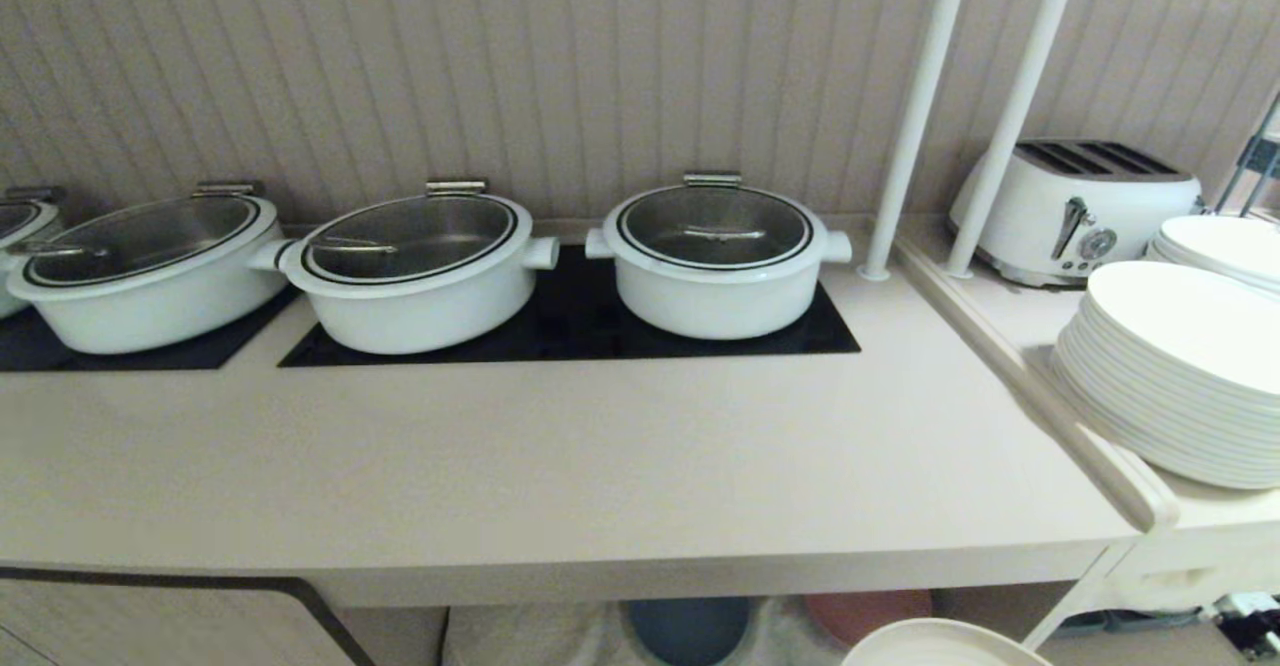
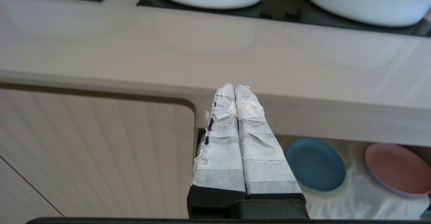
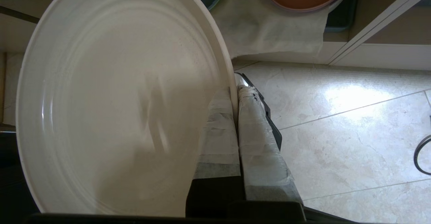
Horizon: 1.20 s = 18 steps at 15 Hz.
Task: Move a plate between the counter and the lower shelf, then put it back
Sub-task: Put the plate
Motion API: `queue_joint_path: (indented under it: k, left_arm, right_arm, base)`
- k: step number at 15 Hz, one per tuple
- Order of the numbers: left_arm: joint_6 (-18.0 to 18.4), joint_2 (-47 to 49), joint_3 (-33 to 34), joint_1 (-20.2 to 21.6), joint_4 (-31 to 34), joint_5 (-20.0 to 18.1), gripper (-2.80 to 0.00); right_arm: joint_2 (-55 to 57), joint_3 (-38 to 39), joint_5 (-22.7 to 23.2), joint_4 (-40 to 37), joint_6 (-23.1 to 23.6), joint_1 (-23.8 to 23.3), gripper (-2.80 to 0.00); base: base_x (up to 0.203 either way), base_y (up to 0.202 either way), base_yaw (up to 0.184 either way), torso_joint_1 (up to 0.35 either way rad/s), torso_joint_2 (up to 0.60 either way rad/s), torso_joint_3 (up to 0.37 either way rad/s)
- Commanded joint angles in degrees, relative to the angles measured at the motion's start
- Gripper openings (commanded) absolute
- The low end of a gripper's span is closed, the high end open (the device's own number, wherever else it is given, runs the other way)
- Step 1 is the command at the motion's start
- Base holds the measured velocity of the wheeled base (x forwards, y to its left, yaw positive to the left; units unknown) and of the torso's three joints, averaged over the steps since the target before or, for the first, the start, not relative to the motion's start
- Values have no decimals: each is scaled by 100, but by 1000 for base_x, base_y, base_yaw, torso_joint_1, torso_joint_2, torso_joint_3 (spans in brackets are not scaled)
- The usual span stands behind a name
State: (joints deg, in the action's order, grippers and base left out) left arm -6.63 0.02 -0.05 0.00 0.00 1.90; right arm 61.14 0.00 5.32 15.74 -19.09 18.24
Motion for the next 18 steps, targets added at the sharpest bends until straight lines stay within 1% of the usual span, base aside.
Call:
queue_joint_path:
  k: [1, 12, 18]
  left_arm:
    - [-5, -2, 5, 0, 0, 3, -280]
    - [-5, -2, -4, 0, 0, 3, -280]
    - [-5, -2, -3, 0, 0, 3, -280]
  right_arm:
    - [9, 0, 5, 17, -7, -4, -280]
    - [-5, 0, 5, 26, 7, -4, -280]
    - [-5, 0, 5, 26, 50, -4, -280]
  base:
    - [0, 0, 0, 170, -331, -150]
    - [0, 0, 0, 158, -317, -154]
    - [0, 0, 0, 103, -198, -96]
